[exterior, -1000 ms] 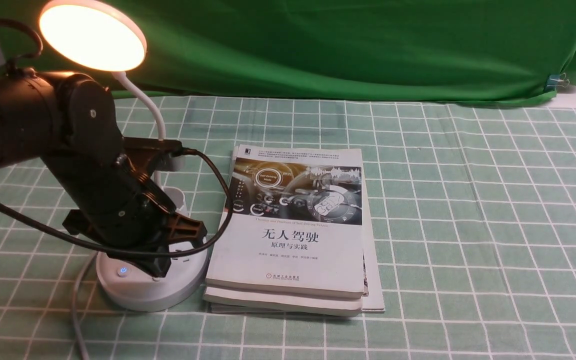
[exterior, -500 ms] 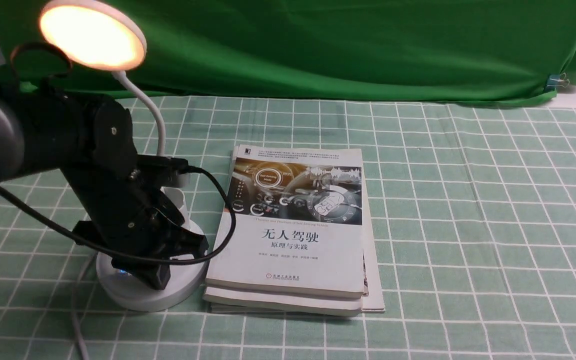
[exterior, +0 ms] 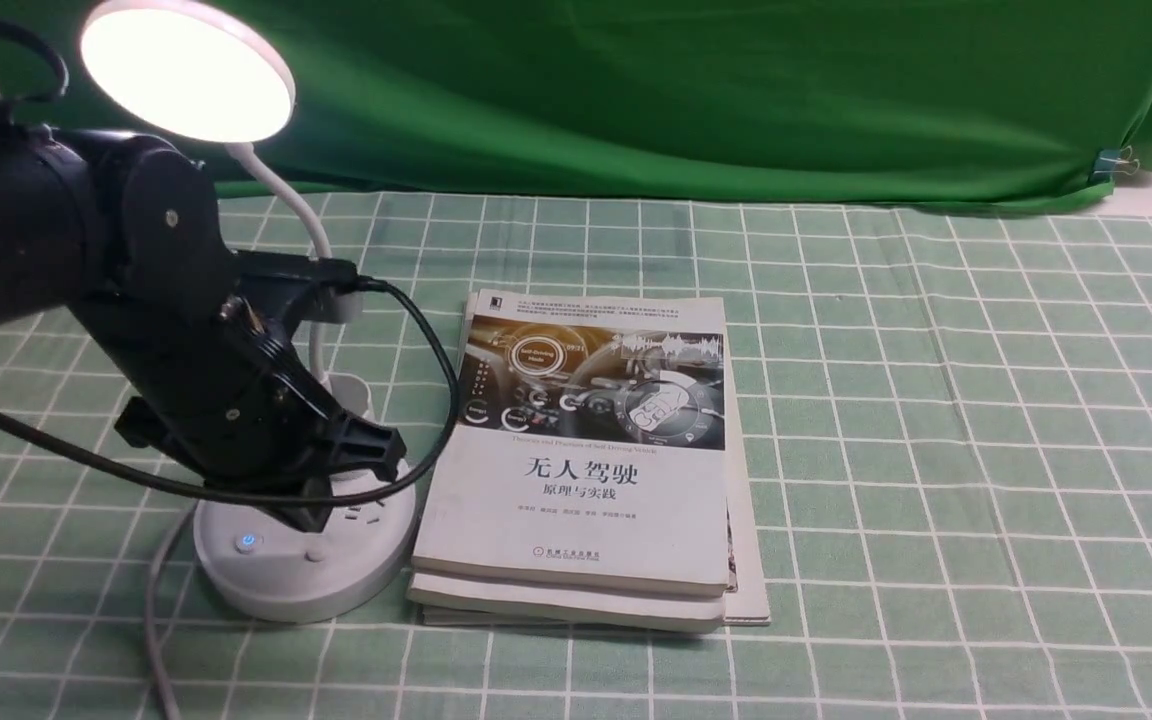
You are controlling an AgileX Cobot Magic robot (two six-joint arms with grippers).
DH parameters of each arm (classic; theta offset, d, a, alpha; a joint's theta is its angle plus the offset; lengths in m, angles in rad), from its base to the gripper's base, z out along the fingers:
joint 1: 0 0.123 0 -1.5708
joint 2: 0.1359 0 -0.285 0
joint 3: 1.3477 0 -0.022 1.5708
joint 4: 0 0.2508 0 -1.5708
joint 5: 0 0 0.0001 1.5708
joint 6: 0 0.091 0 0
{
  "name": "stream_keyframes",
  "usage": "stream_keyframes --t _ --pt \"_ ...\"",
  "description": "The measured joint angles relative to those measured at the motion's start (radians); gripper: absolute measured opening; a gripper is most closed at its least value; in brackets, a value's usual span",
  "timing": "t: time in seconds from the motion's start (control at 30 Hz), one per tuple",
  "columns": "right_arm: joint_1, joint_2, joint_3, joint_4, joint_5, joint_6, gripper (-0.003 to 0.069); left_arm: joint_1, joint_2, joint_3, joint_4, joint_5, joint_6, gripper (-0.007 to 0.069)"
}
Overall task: Turn off the desk lamp on the blue coffee tablecloth by hand.
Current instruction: 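Press the power button on the round power strip under the lamp with the left gripper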
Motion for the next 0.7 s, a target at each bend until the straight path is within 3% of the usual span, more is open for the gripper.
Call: stream_keyframes --t 0.33,0.7 --pt "0.000 0.000 0.000 0.000 0.000 0.000 0.0242 0.000 0.115 -0.001 0.004 -0.029 0.001 -0.0002" --pt "0.000 0.000 0.000 0.000 0.000 0.000 0.0242 0.000 0.027 -0.002 0.004 -0.020 0.001 -0.0002"
